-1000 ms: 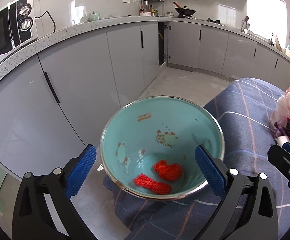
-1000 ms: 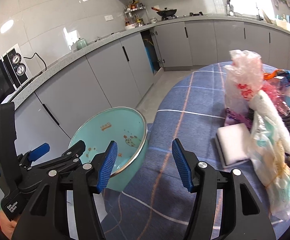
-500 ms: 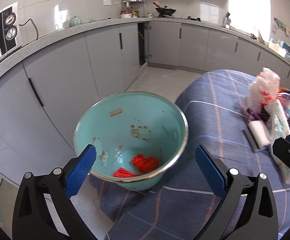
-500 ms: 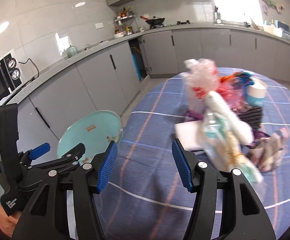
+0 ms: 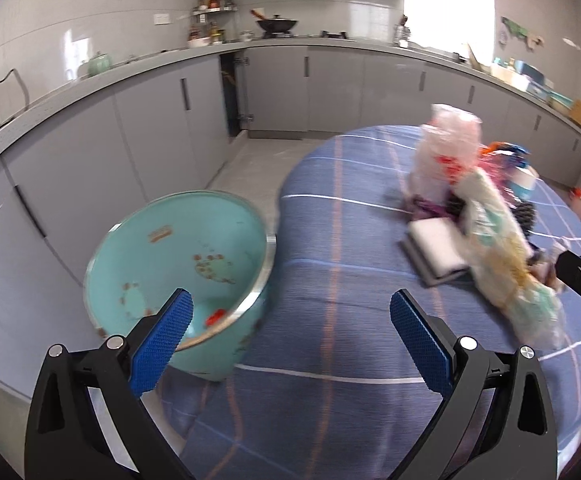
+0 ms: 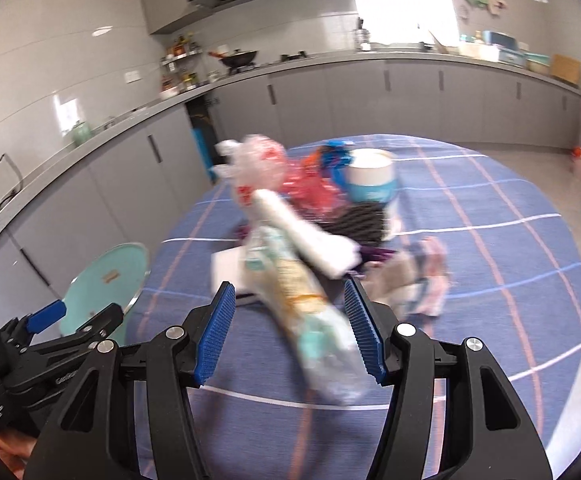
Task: Collect trash
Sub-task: 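Move both open tools back toward the trash pile on the table, then grasp the checked cloth with the right tool while the left tool grasps the clear plastic bag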
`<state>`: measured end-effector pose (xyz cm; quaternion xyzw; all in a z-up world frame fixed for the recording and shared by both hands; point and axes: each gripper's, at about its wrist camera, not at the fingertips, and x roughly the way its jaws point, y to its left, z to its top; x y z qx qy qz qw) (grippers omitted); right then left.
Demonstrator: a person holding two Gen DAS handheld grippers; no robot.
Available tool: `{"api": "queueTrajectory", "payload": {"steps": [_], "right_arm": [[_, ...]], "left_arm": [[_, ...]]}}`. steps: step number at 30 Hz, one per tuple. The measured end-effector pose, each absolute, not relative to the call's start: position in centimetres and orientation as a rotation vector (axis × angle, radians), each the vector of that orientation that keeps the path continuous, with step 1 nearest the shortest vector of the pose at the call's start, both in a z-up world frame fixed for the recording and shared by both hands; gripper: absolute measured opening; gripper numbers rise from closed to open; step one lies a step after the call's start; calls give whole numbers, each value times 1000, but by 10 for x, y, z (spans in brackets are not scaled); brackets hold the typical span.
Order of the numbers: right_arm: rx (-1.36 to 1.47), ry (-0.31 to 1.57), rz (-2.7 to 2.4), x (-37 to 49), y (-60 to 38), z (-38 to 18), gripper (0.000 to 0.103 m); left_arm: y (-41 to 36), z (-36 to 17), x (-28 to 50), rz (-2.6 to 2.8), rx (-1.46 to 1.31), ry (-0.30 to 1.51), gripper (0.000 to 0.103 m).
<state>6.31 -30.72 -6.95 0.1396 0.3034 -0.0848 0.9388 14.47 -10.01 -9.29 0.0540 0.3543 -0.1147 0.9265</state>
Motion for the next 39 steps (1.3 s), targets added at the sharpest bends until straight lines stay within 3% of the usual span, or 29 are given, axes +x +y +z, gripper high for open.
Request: {"api": "queueTrajectory", "payload": {"steps": [22,23,25,26,27,35,39], "right_arm": [[507,758,-215,84,-406,-116,57],[520,765,-201,85,-408,-118,54],[541,775,-174,85,-409,-122,36],[546,777,-160,84,-410,-123,18],[545,778,-158,83,-411,-123,7],[512,675,-236,48,-428,-98,5],[496,653,-287,36,-436,-94,6]], "left_arm": [[-203,-97,139,-390,143,753,96],[-205,-98,139,-388,144,755,96],[-206,-98,139,-389,140,758,96],[-208,-98,139,-393,136,760,96],[-209,-97,139,-395,135,762,96],[-242,-98,134,-445,157,773,94],[-262,-108,134,-467,169,805,81]]}}
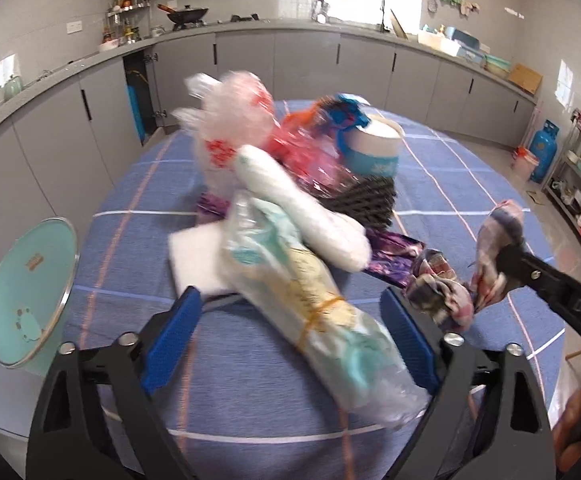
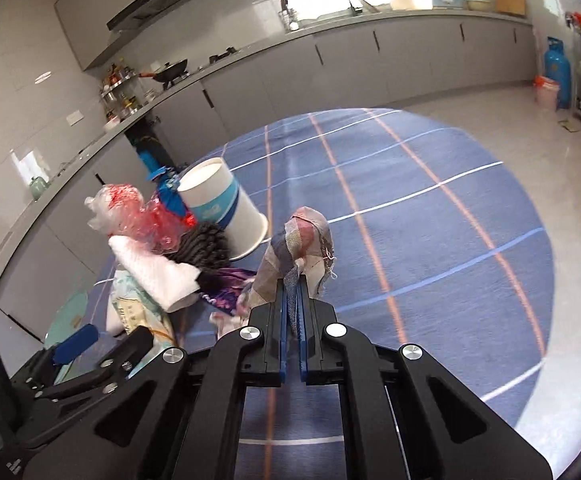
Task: Collect trash
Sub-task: 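Grasp the checked cloth with the right tool while the left tool grasps the clear plastic bag, then carry the cloth and plastic bag over the teal bucket and open both tools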
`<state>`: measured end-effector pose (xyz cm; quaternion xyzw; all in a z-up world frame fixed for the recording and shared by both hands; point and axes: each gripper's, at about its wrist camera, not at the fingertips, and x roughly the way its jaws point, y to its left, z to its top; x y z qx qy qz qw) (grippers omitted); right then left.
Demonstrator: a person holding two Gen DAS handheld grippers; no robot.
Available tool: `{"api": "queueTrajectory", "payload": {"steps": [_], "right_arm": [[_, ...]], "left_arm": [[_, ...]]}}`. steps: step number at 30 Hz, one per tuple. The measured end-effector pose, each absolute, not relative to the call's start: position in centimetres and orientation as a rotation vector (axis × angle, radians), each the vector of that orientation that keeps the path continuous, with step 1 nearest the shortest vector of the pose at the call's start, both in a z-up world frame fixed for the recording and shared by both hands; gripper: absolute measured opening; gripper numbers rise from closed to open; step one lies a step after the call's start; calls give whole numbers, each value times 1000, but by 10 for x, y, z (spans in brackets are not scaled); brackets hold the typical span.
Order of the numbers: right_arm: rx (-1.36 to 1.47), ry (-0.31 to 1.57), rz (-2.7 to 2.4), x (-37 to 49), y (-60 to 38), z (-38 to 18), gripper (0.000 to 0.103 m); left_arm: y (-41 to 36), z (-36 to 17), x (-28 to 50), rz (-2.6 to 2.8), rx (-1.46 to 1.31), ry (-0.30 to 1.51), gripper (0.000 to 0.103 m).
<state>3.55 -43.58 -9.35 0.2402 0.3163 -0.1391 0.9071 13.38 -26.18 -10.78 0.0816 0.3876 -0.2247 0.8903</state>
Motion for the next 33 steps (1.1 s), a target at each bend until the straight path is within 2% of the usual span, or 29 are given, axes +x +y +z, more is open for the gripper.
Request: {"api": "queueTrajectory", "payload": {"steps": [1,3,4,7,9,14,33], "right_arm": [[498,653,-288,35,-436,-93,6],[497,651,-291,32,-437,-94,5],[493,650,-292,32,-438,-95,5],[475,638,-293,29,-434,-91,5],[473,626,-294,29,-430,-86,5],[442,582,-293,25,-417,-67,5],[294,455,-183,38,-349,2,5]], "left_arm": [[-265,-111,134,-469,171,818,74],[-269,-119,135,-476,172,853,67],[-269,-122,135,-487,167,861,58],[-268,-124,131,-531,166,860,40],[-264,-119,127,-552,171,841,34],[-242,-105,114,-574,185,782,31],[-144,-33,104,-517,80,587,30]]}}
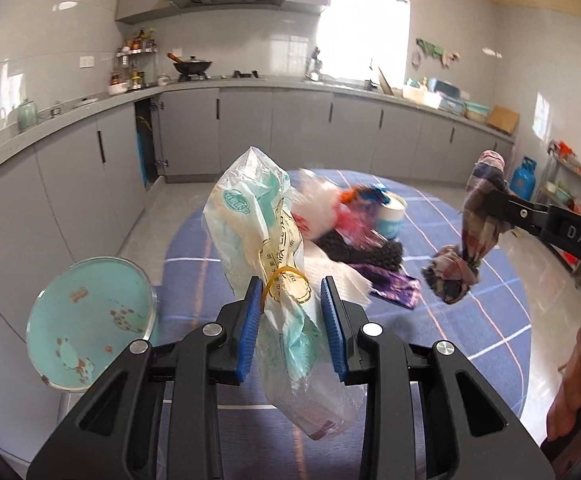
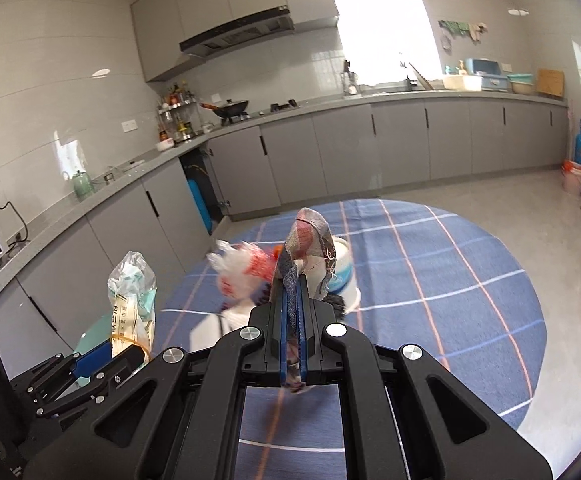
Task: Collect trash
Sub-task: 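Carry the cloth and plastic bag over the teal bucket and open both tools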
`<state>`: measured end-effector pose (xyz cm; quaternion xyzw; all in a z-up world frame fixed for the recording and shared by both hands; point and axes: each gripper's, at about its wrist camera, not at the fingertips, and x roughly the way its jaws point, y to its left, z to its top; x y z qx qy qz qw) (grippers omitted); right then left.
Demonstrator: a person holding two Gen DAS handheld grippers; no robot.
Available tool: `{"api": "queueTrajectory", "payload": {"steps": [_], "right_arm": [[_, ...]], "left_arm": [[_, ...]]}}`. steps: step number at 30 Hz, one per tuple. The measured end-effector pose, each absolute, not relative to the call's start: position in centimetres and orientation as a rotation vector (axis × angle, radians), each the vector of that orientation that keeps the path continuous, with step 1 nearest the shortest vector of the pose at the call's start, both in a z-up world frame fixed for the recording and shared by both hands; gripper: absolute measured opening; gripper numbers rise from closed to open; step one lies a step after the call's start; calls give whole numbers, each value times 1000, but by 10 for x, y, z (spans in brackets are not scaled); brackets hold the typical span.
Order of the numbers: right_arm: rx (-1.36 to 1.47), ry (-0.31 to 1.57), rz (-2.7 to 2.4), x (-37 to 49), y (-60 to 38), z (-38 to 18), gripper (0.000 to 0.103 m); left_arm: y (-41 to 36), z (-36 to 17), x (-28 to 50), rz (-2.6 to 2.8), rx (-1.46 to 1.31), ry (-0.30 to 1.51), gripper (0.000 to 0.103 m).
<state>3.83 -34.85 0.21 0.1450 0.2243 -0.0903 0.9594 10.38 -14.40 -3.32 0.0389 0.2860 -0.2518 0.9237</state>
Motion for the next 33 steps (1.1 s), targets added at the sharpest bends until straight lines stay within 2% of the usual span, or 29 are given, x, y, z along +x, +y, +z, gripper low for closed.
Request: {"api": "queueTrajectory", "payload": {"steps": [8,19,33], "right_arm": [[271,442,-97,60,-313,15,5],[241,456,39,100,-255,24,5],[217,530,196,157,-173,6,5]], "left_arm": [[-96,-23,115,-425,33,568,30],[-31,-34,141,-285,-30,593,30],[31,-57,173,-139,-69,664,30]]}}
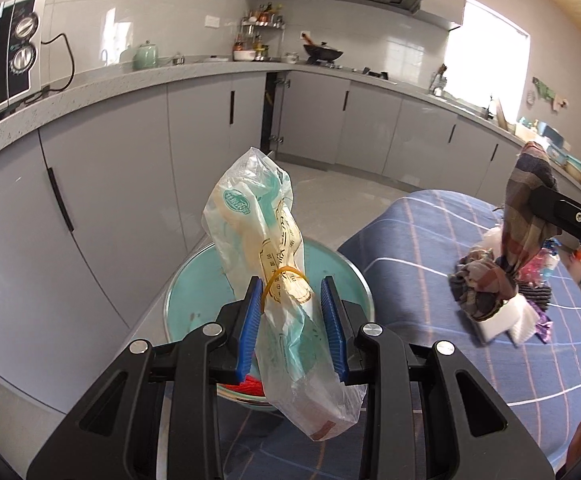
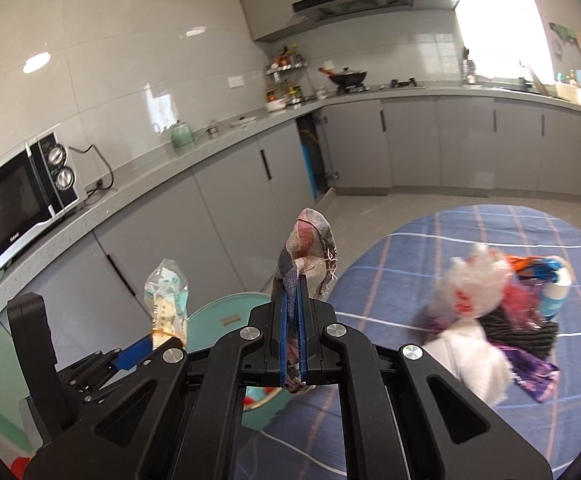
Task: Collect trash
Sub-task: 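Carry the cloth and plastic bag over the teal bucket and open both tools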
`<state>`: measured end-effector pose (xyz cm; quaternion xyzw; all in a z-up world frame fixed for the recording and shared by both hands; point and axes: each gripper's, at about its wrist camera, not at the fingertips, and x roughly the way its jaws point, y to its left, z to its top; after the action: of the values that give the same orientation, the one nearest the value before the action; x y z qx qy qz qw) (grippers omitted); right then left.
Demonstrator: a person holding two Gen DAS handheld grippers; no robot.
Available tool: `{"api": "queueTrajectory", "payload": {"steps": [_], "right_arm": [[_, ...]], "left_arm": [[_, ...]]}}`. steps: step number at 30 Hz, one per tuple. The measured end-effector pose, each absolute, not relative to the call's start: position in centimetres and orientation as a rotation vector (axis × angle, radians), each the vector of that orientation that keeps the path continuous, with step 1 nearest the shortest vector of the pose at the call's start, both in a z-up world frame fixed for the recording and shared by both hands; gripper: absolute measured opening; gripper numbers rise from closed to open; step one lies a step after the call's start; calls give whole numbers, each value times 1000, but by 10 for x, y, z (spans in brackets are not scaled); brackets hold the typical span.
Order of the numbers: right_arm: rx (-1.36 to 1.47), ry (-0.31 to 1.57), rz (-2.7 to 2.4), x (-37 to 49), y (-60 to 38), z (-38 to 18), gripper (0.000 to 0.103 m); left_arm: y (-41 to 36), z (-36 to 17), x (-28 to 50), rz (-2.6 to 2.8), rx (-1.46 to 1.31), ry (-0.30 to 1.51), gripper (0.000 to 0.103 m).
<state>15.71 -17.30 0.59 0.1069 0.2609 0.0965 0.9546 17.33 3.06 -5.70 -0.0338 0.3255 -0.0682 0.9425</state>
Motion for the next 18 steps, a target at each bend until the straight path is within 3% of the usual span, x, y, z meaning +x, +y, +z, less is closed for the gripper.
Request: {"api": "queueTrajectory", "payload": {"steps": [18], "right_arm": [[172,677,253,204,-123,-47,6]], "left_arm": [[49,-94,198,-133,-102,768,30]]}}
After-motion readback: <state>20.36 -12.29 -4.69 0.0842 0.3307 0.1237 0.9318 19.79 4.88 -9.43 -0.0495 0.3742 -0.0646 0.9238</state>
